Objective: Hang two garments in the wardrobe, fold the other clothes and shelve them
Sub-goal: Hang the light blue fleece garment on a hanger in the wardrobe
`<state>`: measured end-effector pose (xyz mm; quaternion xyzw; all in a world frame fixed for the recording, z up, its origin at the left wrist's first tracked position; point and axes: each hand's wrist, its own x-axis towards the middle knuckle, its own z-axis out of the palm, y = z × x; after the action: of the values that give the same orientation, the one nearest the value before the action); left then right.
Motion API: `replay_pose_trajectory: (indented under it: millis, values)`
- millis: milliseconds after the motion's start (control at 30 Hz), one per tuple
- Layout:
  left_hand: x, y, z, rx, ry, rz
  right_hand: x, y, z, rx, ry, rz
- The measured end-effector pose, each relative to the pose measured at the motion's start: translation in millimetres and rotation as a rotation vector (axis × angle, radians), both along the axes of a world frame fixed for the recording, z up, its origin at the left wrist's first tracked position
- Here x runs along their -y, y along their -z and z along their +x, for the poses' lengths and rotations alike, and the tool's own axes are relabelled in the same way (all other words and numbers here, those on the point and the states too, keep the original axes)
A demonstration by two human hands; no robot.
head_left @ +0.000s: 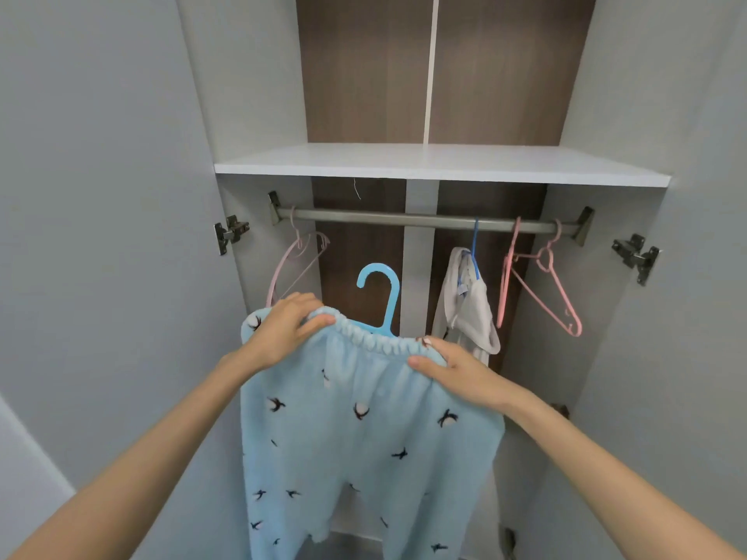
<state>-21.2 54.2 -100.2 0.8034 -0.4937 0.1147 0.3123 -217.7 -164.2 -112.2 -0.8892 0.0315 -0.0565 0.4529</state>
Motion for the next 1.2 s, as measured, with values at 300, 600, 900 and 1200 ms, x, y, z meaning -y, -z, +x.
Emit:
replay_pose_trajectory:
  millis: [300, 600, 900, 1200]
  values:
    - [68, -1, -6, -0.291, -0.225, -0.261, 10, -24, 9, -0.158, -0.019, 0.800]
    - [99, -3, -6, -0.952, -0.167, -0.601, 20, -25, 45, -0.109, 0.102, 0.797]
    - [125, 9, 48, -0.925, -0.062, -0.457, 36, -9, 119, -0.010, 0.274, 0.850]
    - [173, 18, 116, -0.916, 0.063, -0.219, 74, -2, 189, 0.053, 0.527, 0.780]
